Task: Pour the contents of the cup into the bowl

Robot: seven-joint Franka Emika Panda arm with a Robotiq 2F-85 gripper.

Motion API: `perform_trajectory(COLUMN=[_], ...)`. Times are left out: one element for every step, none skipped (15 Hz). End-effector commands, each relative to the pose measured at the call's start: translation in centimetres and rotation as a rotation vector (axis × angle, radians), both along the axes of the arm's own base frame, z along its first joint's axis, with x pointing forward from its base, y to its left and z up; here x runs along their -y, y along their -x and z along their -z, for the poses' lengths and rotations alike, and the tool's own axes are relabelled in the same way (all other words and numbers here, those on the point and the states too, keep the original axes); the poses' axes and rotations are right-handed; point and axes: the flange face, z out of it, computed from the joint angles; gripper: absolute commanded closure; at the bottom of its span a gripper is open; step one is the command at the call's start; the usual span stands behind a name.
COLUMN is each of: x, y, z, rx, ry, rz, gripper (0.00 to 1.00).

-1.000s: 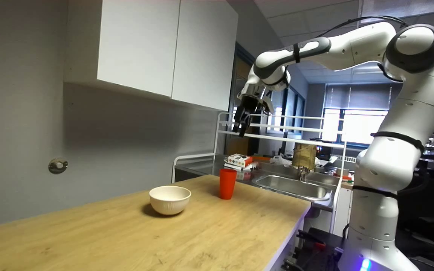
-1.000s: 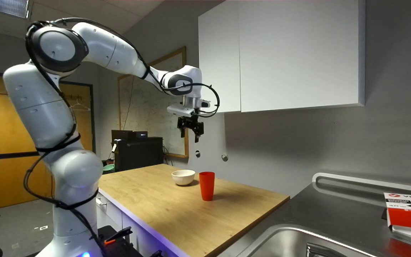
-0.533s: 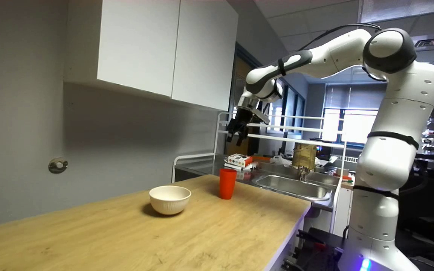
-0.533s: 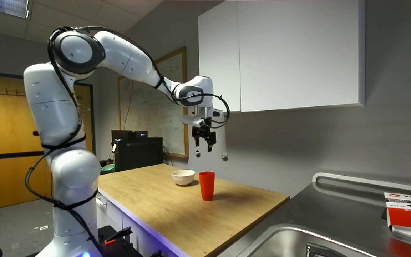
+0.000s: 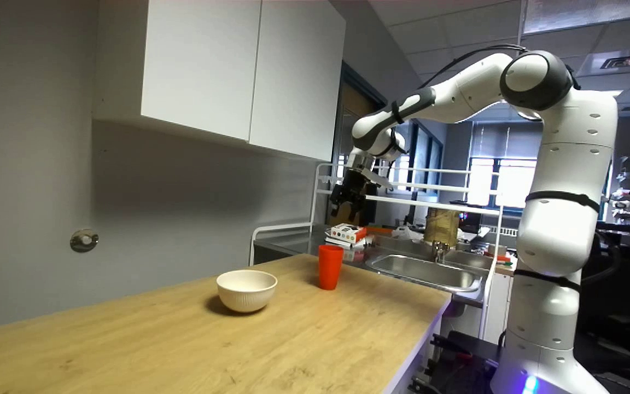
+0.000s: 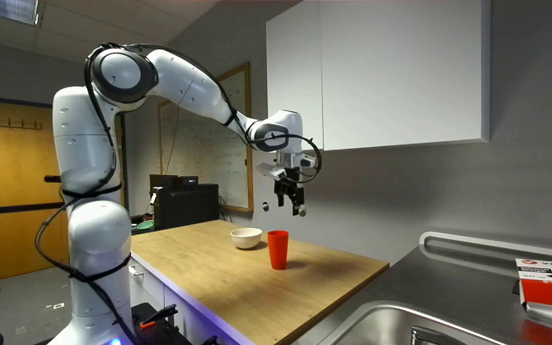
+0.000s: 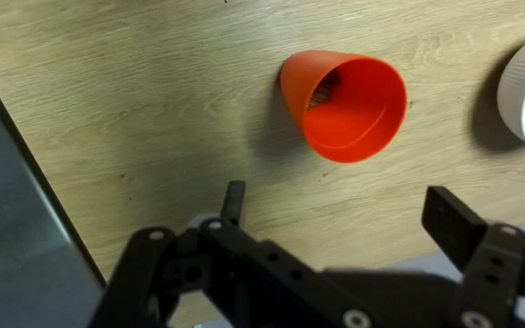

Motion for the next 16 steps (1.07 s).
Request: perform_trajectory(x=[1.0,1.2,1.3,1.4,1.4,1.4,1.5,1.6,1.7,1.7,1.8,1.8,1.9,1.9,1.9,1.9], y=[-1.0,-1.1,-1.3,-1.4,-1.5,-1.6,-1.8,-1.9,-2.0,-2.2,-2.3,-2.4,-2.5,-2.6,-2.7,-2.8], z=[0.9,1.4,1.9,2.5,2.9,3.4,3.9,4.3,4.7,5.2,5.6,6.1,6.5,7.0,7.5,7.9], rx=[-0.032,-0.042,-0.054,-0.066,-0.076,-0.087,-0.096,-0.105,-0.114,-0.123,-0.130,-0.139,-0.147,-0.156,-0.165,-0.173], ry=[0.005,0.007,0.012,0.013,0.014,0.015,0.016,0.017,0.017,0.017,0.017,0.015,0.015,0.016,0.019,0.022], rz=[0.048,0.052,0.056,0.060,0.063,0.065,0.066,0.067,0.069,0.070,0.069,0.068,0.068,0.067,0.065,0.064], gripper=[0.00,0.00,0.00,0.00,0.00,0.00,0.00,0.00,0.00,0.00,0.00,0.00,0.00,0.00,0.00,0.00])
